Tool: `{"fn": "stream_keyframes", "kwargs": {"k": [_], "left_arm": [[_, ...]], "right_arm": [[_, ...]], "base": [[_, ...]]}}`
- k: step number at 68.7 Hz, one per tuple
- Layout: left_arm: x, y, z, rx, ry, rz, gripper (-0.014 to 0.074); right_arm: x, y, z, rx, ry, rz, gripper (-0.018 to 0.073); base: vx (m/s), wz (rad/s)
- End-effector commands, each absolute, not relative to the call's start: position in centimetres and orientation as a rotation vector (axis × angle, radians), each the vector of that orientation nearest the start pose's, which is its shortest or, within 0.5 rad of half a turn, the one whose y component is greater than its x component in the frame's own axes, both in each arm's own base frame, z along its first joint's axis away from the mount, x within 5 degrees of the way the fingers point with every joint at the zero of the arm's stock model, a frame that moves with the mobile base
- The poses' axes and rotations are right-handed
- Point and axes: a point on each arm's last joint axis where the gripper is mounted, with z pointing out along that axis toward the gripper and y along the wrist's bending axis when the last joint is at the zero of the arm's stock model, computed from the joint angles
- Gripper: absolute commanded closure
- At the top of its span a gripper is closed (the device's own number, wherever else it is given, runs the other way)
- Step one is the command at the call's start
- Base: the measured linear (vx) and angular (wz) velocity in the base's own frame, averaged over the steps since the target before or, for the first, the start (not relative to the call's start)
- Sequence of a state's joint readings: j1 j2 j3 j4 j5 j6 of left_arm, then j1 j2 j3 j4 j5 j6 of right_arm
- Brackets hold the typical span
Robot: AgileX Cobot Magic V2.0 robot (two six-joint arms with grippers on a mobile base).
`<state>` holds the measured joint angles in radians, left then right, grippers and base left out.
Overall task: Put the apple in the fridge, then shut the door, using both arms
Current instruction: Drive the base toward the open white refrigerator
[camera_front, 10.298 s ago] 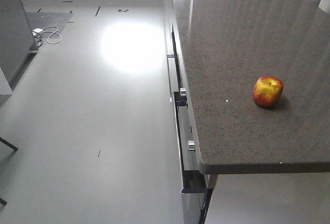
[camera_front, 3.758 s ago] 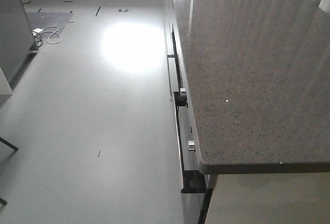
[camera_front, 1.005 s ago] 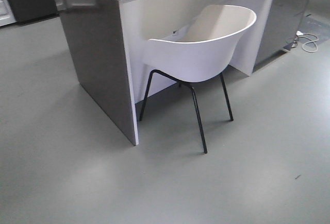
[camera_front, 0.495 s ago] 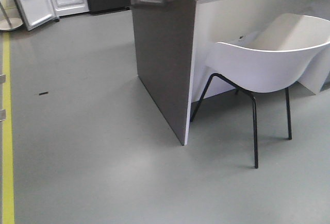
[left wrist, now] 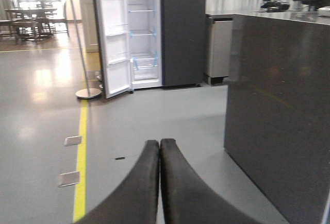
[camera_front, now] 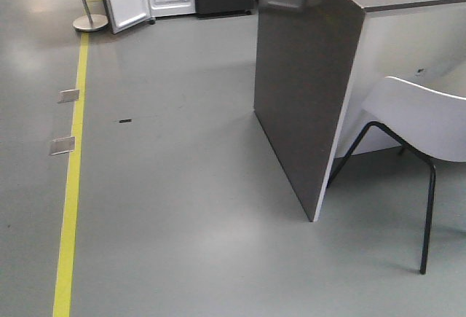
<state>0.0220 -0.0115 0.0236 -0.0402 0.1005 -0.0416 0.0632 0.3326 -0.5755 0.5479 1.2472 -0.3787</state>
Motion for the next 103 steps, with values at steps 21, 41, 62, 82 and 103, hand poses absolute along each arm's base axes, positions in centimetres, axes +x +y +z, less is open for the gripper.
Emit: {"fn": "stream_keyframes", "kwargs": {"k": [21, 41, 62, 82, 103], "left_arm": [[5.44, 0.10, 21.05, -0.088, 1.482, -0.064, 0.0603], [5.44, 0.10, 21.05, -0.088, 1.482, -0.064, 0.0603], [5.44, 0.10, 21.05, -0.088, 1.482, -0.064, 0.0603], [5.44, 0.10, 21.05, -0.088, 1.482, -0.064, 0.0603], [5.44, 0.10, 21.05, -0.088, 1.482, -0.064, 0.0603]], "right_arm": [[2.73, 4.89, 30.43, -0.504, 2.237, 0.590, 0.0363], [2.73, 4.89, 30.43, -0.504, 2.237, 0.590, 0.0363], [2.73, 4.88, 30.42, -0.504, 2.237, 0.589, 0.0363], [2.73, 4.88, 30.42, -0.504, 2.237, 0.589, 0.0363], [2.73, 4.88, 30.42, -0.504, 2.237, 0.589, 0.0363]], "base": [[0.09, 0.34], [0.12, 0.32], [0.14, 0.26], [0.15, 0.20], [0.18, 0.07]]}}
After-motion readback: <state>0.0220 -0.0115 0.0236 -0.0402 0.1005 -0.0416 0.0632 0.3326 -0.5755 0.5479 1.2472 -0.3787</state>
